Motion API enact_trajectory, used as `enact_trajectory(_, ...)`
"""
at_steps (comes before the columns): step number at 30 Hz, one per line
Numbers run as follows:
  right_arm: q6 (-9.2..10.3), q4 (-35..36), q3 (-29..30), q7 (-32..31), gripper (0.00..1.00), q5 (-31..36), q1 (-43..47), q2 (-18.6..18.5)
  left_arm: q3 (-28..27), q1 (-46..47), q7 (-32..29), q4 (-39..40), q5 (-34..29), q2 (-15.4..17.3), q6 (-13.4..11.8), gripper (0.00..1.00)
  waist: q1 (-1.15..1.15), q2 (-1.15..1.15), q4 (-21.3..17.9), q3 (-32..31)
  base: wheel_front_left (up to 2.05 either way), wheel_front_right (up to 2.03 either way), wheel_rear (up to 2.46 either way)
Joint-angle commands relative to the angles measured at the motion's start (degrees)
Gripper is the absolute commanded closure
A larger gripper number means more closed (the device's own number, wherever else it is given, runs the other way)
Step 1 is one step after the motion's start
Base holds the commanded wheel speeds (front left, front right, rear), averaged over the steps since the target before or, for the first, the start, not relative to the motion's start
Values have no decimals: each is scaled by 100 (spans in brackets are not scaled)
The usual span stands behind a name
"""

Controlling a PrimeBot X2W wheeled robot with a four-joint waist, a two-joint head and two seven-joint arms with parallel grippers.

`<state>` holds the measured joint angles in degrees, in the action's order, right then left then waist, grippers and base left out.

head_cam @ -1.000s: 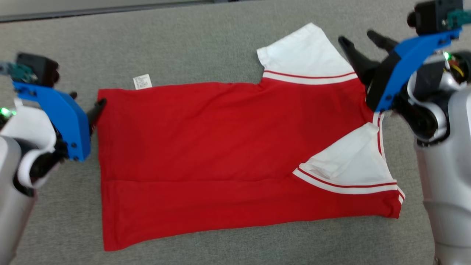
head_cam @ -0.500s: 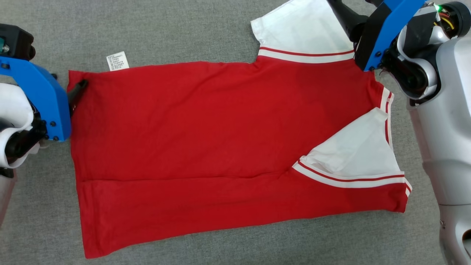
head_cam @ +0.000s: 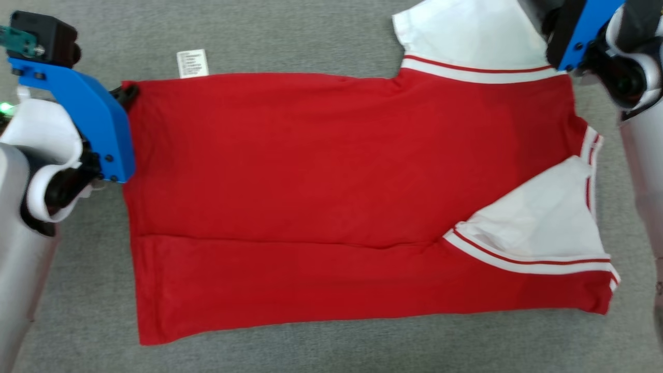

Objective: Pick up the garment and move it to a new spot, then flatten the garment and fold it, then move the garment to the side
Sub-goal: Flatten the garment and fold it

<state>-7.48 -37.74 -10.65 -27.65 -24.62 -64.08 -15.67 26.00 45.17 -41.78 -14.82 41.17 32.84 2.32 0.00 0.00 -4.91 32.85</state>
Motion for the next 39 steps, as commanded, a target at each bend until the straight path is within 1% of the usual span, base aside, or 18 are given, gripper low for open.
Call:
enact_trajectory(1,-2,-105,60,-29,0,111,-173,-75,106,-187,10,-61,5,-93,33,100,0,0,181,120,0,0,0)
enact_trajectory(2,-2,-375,140,-137,0,427,-359,-227,193,-158,248,79,-33,-280,98,100,0,0,454,221,0,0,0)
enact_trajectory(5,-2,-619,60,-286,0,725,-483,-381,316,-133,414,158,-68,-455,186,100,0,0,704,304,0,0,0)
enact_trajectory(8,-2,-807,106,-400,0,964,-574,-473,419,-118,544,153,-83,-568,240,100,0,0,861,367,0,0,0)
enact_trajectory(11,-2,-1038,205,-563,0,1089,-581,-472,497,-128,663,107,-102,-649,284,100,0,0,953,409,0,0,0)
enact_trajectory(12,-2,-1101,217,-624,2,1100,-548,-458,505,-132,719,97,-93,-673,307,100,0,0,971,420,0,0,0)
enact_trajectory(13,-3,-1124,212,-647,19,1115,-495,-429,517,-132,758,77,-86,-692,319,100,0,0,980,423,0,0,0)
enact_trajectory(14,-3,-1132,219,-674,49,1121,-473,-403,530,-132,796,56,-93,-691,315,100,0,0,983,425,0,0,0)
enact_trajectory(15,-3,-1119,204,-684,81,1110,-453,-373,532,-126,842,40,-109,-690,324,100,0,0,979,429,0,0,0)
enact_trajectory(16,-3,-1089,216,-637,100,1063,-435,-352,509,-129,900,24,-118,-687,312,100,0,0,966,430,0,0,0)
enact_trajectory(18,-3,-1059,234,-610,100,1027,-411,-353,468,-134,971,7,-134,-680,280,100,0,0,947,424,0,0,0)
enact_trajectory(20,-1,-928,333,-417,100,953,-394,-360,367,-151,1170,-31,-176,-655,205,100,0,0,893,389,0,0,0)
enact_trajectory(24,-2,-645,478,-3,100,648,-315,-342,111,-235,1741,-83,-219,-656,43,100,0,0,766,238,0,0,0)
enact_trajectory(27,-2,-423,488,189,100,427,-99,-393,-47,-395,2144,-113,-142,-689,3,100,0,0,647,60,0,0,0)
enact_trajectory(33,-2,158,509,429,100,-102,493,-591,-204,-886,2861,-166,-20,-760,90,100,0,0,507,-333,0,0,0)
enact_trajectory(39,-2,863,479,442,100,-623,1347,-775,-93,-1398,3399,-152,-18,-776,261,100,0,0,422,-706,0,0,0)
